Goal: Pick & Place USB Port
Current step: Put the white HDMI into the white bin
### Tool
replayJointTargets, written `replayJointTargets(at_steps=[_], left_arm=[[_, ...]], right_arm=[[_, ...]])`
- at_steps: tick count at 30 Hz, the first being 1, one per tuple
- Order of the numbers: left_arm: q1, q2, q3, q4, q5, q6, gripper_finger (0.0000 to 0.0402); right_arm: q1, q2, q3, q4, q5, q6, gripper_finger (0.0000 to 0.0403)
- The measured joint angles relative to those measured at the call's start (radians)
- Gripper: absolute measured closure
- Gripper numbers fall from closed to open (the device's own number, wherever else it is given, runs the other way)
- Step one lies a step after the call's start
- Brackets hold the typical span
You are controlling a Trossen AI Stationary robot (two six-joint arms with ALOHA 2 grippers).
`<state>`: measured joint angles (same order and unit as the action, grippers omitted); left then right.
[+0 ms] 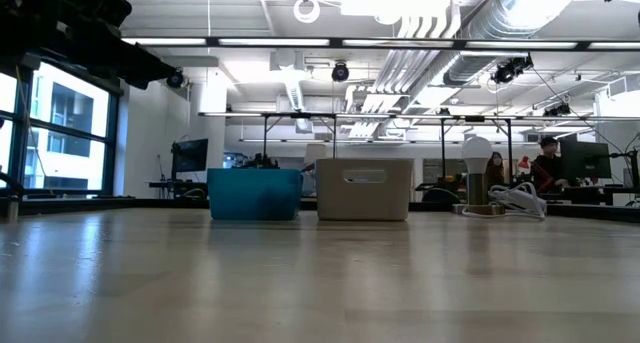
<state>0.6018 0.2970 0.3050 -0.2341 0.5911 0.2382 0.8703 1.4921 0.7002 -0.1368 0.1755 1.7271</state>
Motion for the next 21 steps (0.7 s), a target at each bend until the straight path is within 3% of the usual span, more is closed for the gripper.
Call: replayJointTargets(at_steps=[6, 12, 14, 18, 21], left_arm=[[0.000, 0.000, 0.000, -0.004, 0.000, 0.000, 0.0216], [0.000, 0.000, 0.000, -0.004, 0.000, 0.000, 0.0216], [0.000, 0.000, 0.000, -0.004, 0.000, 0.000, 0.0216], [0.000, 0.000, 0.000, -0.004, 0.000, 0.000, 0.0216], [0.000, 0.000, 0.000, -0.006, 0.000, 0.000, 0.0216]], right_arm=[[0.000, 0.040, -0.002, 0.011, -0.001, 0.000, 0.0291], [-0.029, 0.138, -0.001, 0.092, -0.091, -0.024, 0.0293], [-0.043, 0.166, 0.002, 0.126, -0.128, -0.044, 0.0310], [-0.058, 0.194, 0.000, 0.167, -0.133, -0.113, 0.0384], [-0.060, 0.196, 0.000, 0.171, -0.107, -0.132, 0.0388]])
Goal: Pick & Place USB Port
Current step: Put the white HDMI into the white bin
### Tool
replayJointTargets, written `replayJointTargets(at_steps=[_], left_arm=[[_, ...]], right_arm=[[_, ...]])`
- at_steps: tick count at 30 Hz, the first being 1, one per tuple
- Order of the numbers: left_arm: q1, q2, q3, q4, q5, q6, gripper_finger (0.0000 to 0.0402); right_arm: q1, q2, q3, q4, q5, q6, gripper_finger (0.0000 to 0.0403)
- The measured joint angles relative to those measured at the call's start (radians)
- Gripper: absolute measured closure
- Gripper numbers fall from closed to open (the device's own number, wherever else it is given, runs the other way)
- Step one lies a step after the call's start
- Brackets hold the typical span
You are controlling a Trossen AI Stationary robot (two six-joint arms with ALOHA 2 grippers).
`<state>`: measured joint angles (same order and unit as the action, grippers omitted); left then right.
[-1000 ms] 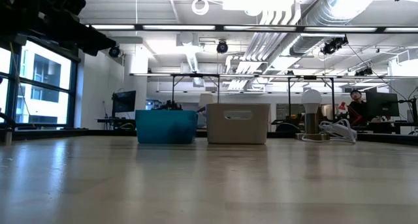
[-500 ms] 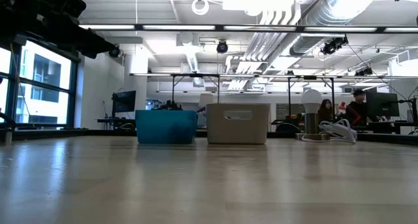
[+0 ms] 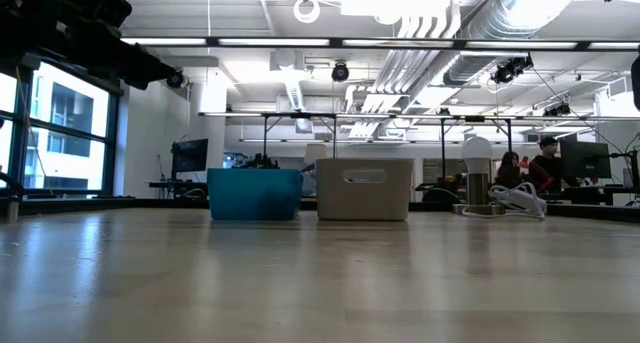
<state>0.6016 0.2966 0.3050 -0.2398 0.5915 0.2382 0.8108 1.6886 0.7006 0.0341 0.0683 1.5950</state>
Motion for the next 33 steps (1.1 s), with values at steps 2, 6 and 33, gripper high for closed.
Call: replayJointTargets(at_steps=[2, 6, 33], left_arm=[[0.000, 0.000, 0.000, -0.006, 0.001, 0.000, 0.0216], [0.000, 0.000, 0.000, -0.008, 0.000, 0.000, 0.0216], [0.000, 0.000, 0.000, -0.063, 0.003, 0.003, 0.0216]], right_arm=[[0.000, 0.000, 0.000, 0.000, 0.023, -0.021, 0.0395], [-0.008, 0.002, 0.022, -0.011, 0.095, -0.100, 0.0398], [-0.300, -0.174, 0.456, -0.496, 0.351, -0.975, 0.0403]])
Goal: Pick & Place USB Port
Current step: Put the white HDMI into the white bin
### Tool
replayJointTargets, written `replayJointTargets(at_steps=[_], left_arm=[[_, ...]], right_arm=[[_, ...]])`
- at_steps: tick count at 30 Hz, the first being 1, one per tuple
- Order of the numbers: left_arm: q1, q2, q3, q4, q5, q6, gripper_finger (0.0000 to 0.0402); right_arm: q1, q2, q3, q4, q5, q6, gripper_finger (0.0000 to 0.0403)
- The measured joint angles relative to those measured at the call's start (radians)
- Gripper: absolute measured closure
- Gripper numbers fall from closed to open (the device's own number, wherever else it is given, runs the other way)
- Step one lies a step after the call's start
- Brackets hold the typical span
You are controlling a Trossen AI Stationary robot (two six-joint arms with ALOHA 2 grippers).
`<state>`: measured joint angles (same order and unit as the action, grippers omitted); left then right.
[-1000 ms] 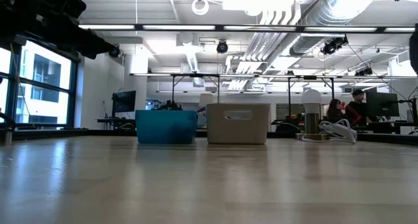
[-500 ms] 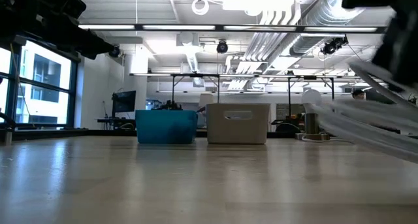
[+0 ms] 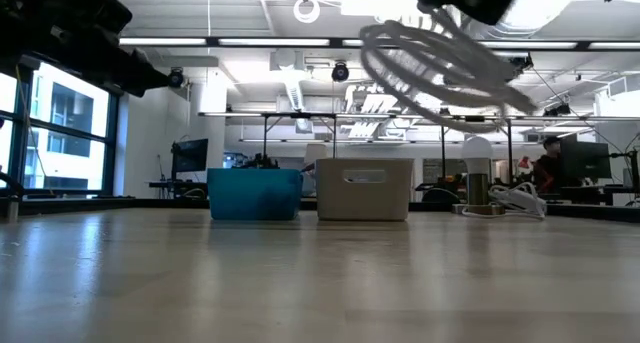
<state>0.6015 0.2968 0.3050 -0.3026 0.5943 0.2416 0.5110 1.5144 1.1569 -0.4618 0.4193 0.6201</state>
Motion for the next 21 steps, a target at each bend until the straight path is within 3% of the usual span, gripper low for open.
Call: replayJointTargets(at_steps=[9, 21], left_arm=[[0.000, 0.000, 0.000, -0.023, 0.010, 0.039, 0.0216], [0.000, 0.000, 0.000, -0.043, 0.020, 0.045, 0.0216]], right_arm=[[-0.222, -0.072, 0.022, 0.016, -0.080, -0.247, 0.0403], [-0.521, -0.075, 0.022, 0.142, -0.314, -0.460, 0.0402]])
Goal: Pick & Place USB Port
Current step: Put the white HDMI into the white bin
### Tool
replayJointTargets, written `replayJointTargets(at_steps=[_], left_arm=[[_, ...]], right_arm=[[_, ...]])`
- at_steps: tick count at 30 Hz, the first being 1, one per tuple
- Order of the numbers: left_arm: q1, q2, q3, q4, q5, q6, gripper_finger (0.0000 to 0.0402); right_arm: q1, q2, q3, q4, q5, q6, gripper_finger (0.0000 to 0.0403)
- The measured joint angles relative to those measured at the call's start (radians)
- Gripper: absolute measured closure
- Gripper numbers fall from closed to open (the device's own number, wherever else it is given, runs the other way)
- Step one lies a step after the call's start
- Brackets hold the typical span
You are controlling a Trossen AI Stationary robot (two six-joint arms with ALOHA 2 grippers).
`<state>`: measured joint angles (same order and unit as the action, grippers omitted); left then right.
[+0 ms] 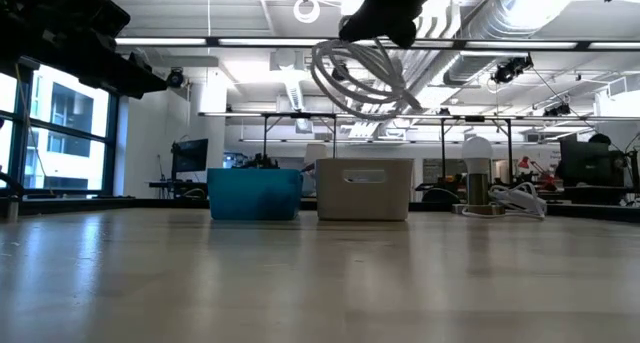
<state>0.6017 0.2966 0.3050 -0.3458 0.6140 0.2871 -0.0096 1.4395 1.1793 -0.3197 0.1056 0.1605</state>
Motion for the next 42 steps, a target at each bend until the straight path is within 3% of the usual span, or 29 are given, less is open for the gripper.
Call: replayJointTargets(at_steps=[7, 15, 22, 37, 42], left_arm=[[0.000, 0.000, 0.000, 0.001, 0.000, 0.004, 0.0216], [0.000, 0.000, 0.000, 0.005, -0.003, 0.018, 0.0216], [0.000, 0.000, 0.000, 0.006, -0.003, 0.019, 0.0216], [0.000, 0.000, 0.000, 0.006, -0.006, 0.019, 0.0216], [0.000, 0.000, 0.000, 0.006, -0.006, 0.019, 0.0216]], right_arm=[[-0.120, 0.010, 0.000, 0.037, -0.084, -0.049, 0.0402], [-0.174, 0.102, 0.000, 0.035, -0.146, -0.050, 0.0402], [-0.192, 0.169, 0.000, 0.031, -0.152, -0.042, 0.0402], [-0.199, 0.185, 0.000, -0.021, -0.134, -0.009, 0.0402], [-0.198, 0.200, 0.000, -0.022, -0.136, -0.002, 0.0378]])
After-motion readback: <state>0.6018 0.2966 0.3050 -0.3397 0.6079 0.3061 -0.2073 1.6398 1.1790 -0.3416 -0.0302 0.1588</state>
